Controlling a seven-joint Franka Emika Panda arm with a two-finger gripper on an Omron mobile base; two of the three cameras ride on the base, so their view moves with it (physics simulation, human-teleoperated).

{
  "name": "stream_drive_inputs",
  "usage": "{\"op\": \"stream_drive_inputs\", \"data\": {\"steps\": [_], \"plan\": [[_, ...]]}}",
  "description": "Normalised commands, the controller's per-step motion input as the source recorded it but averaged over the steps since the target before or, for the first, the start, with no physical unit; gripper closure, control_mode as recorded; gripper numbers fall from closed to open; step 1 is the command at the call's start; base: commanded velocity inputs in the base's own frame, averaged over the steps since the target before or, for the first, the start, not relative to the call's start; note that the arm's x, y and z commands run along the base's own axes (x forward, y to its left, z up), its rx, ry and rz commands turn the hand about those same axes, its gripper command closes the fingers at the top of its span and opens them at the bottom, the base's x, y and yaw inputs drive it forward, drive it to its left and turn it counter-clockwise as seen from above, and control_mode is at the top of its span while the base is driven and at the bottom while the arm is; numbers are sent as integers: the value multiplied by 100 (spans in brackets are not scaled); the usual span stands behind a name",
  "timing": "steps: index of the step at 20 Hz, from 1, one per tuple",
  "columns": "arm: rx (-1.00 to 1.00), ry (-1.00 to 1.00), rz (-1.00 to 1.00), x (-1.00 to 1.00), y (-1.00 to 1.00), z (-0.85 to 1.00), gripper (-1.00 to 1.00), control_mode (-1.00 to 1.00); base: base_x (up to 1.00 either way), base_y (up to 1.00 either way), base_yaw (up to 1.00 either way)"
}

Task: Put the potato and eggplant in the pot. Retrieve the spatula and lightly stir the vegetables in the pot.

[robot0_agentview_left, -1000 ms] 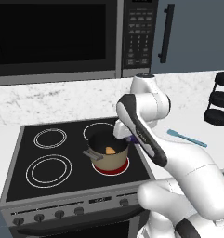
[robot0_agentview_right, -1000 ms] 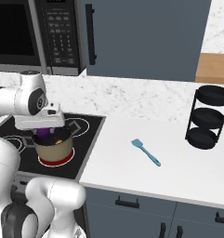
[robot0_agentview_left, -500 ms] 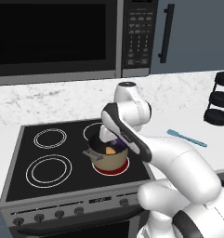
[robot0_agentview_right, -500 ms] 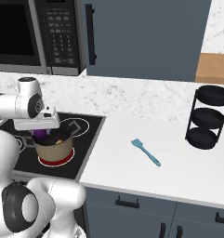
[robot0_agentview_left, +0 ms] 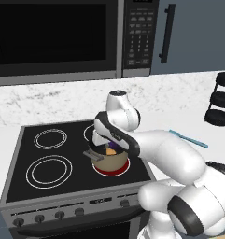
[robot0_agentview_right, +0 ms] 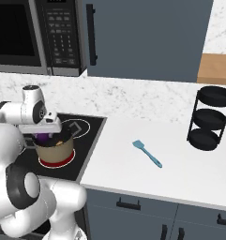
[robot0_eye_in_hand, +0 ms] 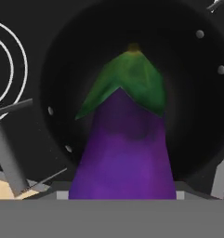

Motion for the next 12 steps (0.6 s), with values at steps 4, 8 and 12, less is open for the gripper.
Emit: {"op": "stream_drive_inputs", "data": {"steps": [4,8,12], "plan": [[0,0,-7,40,0,-36,100,-100,0,0,0],[0,0,-6,8,0,-31,100,-100,0,0,0],[0,-2,-6,-1,0,-15,-100,-100,0,0,0]]}}
